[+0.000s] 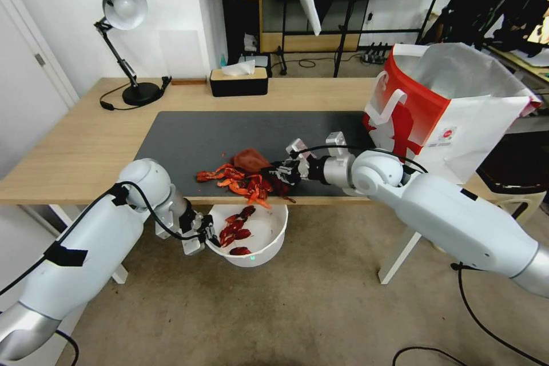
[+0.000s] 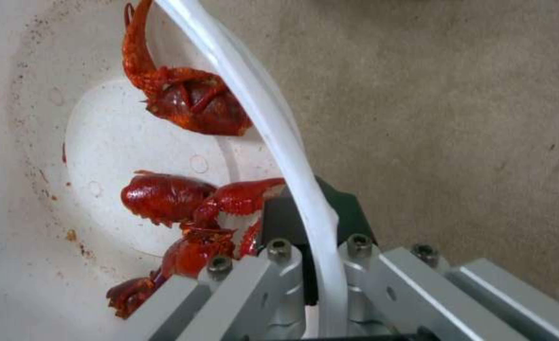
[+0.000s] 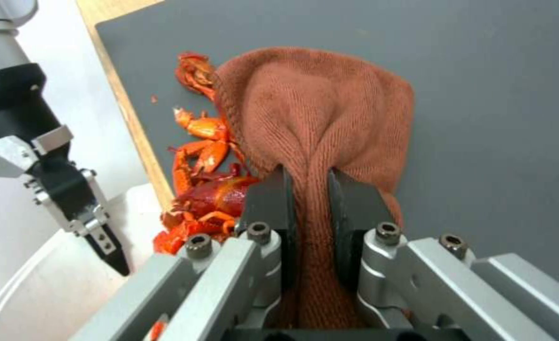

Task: Sweep shrimp from table into container with towel, then put container into takeout bag.

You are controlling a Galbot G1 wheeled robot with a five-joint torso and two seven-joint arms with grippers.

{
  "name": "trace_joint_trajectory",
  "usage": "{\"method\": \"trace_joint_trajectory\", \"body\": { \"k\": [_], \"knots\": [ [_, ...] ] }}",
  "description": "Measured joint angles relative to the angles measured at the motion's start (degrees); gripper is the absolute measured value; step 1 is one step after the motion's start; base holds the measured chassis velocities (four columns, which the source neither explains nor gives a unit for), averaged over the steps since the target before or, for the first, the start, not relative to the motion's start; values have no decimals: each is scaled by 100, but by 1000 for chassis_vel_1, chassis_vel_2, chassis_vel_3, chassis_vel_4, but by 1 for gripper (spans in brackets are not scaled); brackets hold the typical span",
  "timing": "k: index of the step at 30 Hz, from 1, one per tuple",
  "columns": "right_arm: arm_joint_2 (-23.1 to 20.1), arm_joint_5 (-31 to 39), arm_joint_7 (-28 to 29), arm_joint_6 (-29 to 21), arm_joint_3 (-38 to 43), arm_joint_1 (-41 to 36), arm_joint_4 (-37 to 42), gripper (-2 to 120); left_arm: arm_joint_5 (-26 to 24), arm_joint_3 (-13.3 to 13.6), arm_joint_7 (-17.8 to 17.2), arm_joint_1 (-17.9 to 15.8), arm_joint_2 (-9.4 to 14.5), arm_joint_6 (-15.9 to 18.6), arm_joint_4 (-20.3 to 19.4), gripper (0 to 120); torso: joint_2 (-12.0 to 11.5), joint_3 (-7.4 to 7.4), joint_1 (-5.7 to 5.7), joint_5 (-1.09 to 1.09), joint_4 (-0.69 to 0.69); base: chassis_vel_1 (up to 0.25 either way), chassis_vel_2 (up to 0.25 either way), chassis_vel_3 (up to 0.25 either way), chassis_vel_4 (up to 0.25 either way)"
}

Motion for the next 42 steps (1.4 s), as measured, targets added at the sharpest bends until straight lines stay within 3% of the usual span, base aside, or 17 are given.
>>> {"method": "trace_joint_trajectory", "body": {
  "k": [42],
  "knots": [
    [-724, 35, 118, -76, 759, -1172, 1164, 9, 19, -50, -1, 93, -1, 0, -24, 0, 0, 1, 0, -1, 0, 0, 0, 0, 0]
  ]
}}
